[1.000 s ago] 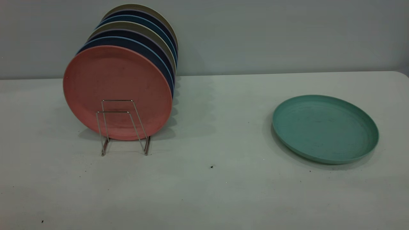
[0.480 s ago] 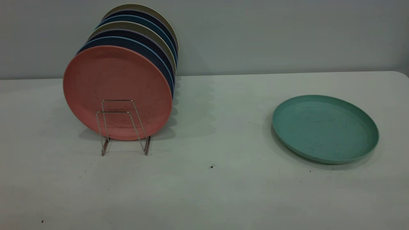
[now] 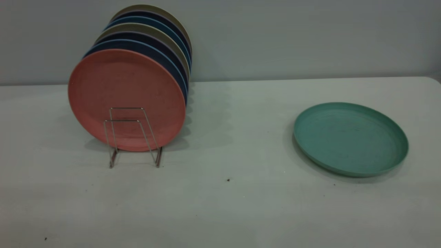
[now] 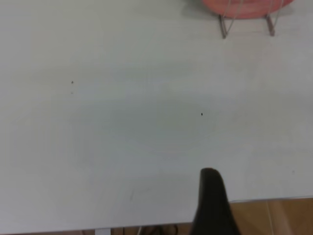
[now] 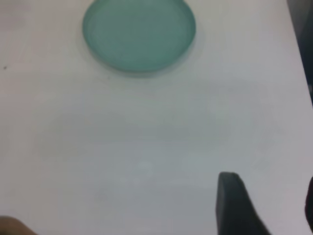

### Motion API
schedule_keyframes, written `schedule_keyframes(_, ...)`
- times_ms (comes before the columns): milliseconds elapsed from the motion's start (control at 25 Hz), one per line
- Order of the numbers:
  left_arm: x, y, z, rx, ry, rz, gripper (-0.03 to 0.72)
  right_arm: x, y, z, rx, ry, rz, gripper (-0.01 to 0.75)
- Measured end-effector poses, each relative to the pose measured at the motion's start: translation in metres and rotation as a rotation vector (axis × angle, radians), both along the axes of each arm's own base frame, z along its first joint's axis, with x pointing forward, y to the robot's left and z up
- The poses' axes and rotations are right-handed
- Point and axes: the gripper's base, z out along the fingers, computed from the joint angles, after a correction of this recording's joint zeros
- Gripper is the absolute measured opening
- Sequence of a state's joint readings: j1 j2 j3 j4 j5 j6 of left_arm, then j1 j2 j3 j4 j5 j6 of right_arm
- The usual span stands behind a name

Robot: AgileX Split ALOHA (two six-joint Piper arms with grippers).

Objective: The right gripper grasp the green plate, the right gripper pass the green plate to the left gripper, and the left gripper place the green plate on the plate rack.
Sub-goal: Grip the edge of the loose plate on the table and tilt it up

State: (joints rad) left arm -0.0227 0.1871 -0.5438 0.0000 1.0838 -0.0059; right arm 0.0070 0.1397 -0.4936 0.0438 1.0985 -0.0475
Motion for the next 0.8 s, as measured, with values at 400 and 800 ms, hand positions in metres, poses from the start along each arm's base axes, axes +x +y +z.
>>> schedule_keyframes(400,0.134,-0.001,0.048,0.082,0.209,-0.065,0.567,0.112,0.007,0.016,0.046,0.109,0.054,0.501)
schedule_keyframes(800,0.235,-0.015,0.016,-0.006,0.3,-0.159,0.567,0.212,0.023,-0.027,0.152,0.303,0.181,0.504)
